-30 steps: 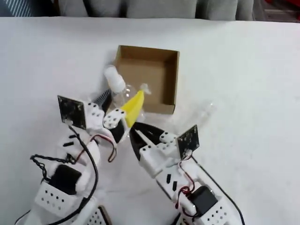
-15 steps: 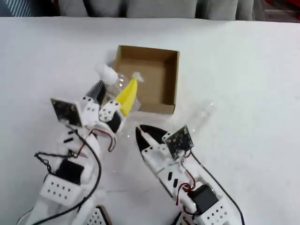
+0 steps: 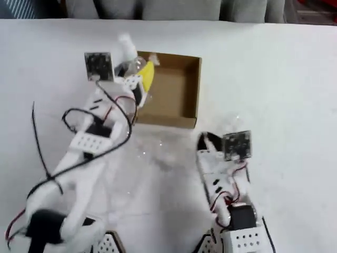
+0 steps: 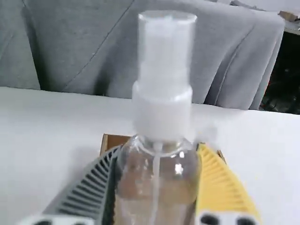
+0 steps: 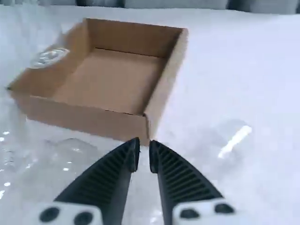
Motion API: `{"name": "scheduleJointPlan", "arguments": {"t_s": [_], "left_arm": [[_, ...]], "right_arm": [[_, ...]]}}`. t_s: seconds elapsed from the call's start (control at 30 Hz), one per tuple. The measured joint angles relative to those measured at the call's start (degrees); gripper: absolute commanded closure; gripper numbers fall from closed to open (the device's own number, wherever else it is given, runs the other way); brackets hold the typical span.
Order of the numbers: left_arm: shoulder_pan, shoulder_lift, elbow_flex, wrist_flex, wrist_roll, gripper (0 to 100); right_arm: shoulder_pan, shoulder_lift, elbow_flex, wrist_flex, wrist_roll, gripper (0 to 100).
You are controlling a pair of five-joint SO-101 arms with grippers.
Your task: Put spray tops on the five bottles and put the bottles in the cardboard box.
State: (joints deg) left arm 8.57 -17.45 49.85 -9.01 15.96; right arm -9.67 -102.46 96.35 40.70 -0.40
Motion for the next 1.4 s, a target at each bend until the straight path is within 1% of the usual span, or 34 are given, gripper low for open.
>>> {"name": "scheduleJointPlan", "arguments": {"t_s": [0.13, 0.3, 0.5, 0.73, 0.9, 0.97, 1.17, 1.4], "left_arm": [[-0.88, 8.35, -6.42, -2.64, 0.00, 91], [-1.67, 19.25, -13.98, -5.71, 0.00, 91], [-1.85, 32.44, -23.91, -9.93, 0.00, 91], [-2.55, 45.63, -36.48, -10.29, 0.00, 91], [-3.60, 53.27, -43.52, -10.29, -5.19, 91], [-3.78, 55.65, -45.80, -10.29, -6.33, 91], [-3.78, 60.13, -50.64, -10.29, -6.77, 91], [-3.78, 61.63, -51.69, -10.37, -6.95, 91]], "right_arm": [[9.67, 0.00, 0.00, 3.16, 0.18, 98.3], [14.86, 0.00, 0.00, 4.13, 0.18, 98.3], [15.21, 0.00, 0.00, 4.13, 0.18, 98.3], [15.03, 0.00, 0.00, 4.13, 0.18, 98.3], [15.03, 0.00, 0.00, 4.13, 0.18, 98.3], [15.03, 0.00, 0.00, 4.13, 0.18, 98.3], [14.51, 0.00, 0.00, 4.13, 0.18, 98.3], [14.51, 0.00, 0.00, 4.13, 0.18, 98.3]]}}
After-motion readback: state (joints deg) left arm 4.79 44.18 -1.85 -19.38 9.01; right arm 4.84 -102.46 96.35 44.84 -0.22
